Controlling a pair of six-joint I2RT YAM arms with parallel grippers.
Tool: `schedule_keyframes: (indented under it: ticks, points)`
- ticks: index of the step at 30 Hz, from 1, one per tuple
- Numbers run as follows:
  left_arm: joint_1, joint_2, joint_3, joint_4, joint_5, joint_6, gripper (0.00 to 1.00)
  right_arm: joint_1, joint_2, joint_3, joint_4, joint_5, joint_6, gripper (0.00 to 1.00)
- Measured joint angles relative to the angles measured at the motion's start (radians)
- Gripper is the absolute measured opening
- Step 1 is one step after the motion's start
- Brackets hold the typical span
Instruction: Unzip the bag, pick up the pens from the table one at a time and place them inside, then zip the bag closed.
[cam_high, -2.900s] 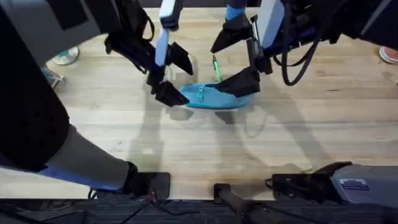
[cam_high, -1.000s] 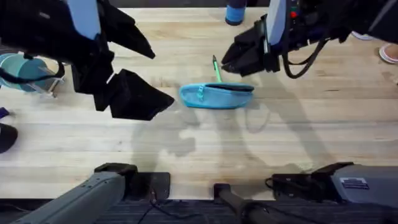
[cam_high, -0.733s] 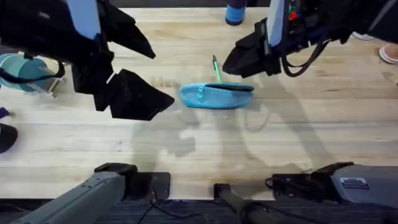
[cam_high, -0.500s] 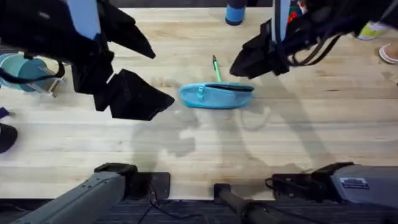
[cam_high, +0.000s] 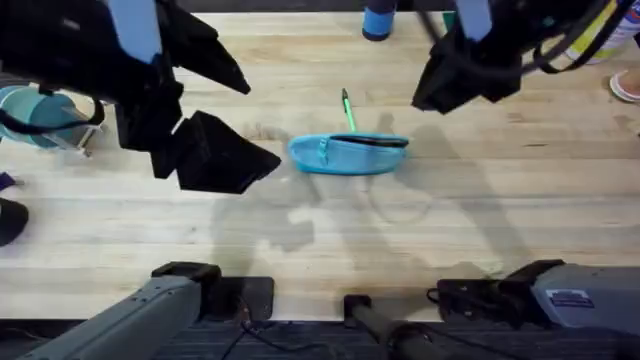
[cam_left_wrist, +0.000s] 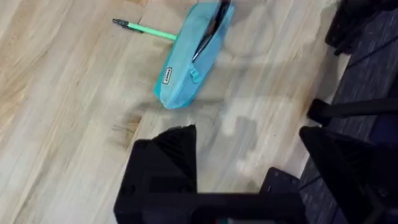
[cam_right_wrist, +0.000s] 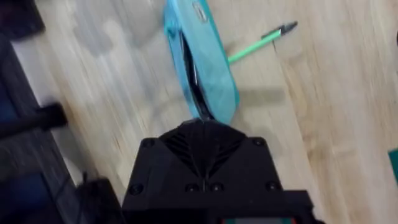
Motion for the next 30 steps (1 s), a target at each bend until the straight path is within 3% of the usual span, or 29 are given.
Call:
schedule_keyframes:
  ticks: [7, 14, 23, 30]
  points:
    - [0.000, 0.000, 0.000, 0.000, 0.000, 0.000, 0.993, 0.098, 0.000, 0.000, -0.008, 0.156, -0.060, 0.031]
    - [0.000, 0.000, 0.000, 0.000, 0.000, 0.000, 0.993, 0.128, 0.000, 0.000, -0.008, 0.236, -0.081, 0.030]
    - [0.000, 0.000, 0.000, 0.000, 0.000, 0.000, 0.993, 0.128, 0.024, 0.000, -0.008, 0.245, -0.086, 0.030]
    - [0.000, 0.000, 0.000, 0.000, 0.000, 0.000, 0.993, 0.128, 0.050, 0.000, -0.001, 0.183, -0.089, 0.032]
